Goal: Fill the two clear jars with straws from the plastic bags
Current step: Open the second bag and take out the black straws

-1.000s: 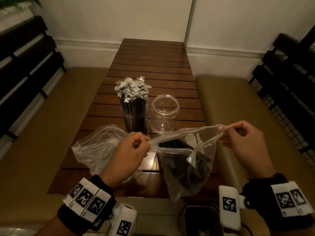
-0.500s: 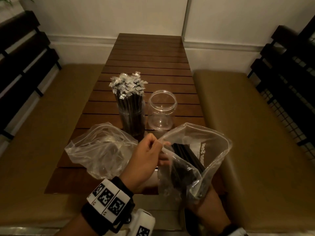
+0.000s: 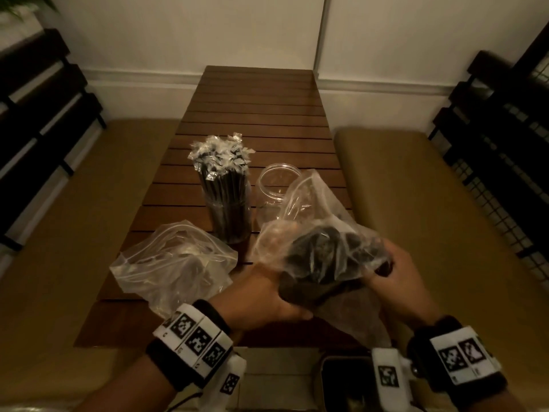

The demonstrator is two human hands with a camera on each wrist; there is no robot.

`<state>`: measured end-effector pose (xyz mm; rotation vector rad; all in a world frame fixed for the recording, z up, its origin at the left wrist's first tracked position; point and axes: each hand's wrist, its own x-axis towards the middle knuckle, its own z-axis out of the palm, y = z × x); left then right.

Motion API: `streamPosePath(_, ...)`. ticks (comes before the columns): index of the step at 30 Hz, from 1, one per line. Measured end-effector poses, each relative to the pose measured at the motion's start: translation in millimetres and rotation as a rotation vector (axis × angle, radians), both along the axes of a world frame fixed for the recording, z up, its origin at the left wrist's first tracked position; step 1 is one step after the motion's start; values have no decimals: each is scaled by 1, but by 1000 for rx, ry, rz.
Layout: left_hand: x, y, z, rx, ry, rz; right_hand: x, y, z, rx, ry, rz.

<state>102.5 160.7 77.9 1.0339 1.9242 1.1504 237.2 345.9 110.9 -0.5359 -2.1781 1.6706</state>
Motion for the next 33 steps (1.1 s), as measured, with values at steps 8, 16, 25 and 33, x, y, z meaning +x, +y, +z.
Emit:
streamPosePath(8,8,15,-24,156,-357,273,-40,-49,-29,-690,257,62)
streamPosePath(16,-3,4,-41,172,-366,324,-40,-53,-83,116,96,-162)
streamPosePath(25,-7,0,-50,213,-341,287,-28,-42,-106,319,45,-67)
streamPosePath(33,0,-5,-51,195,-301,308,-17,-41,-125,305,-88,-107)
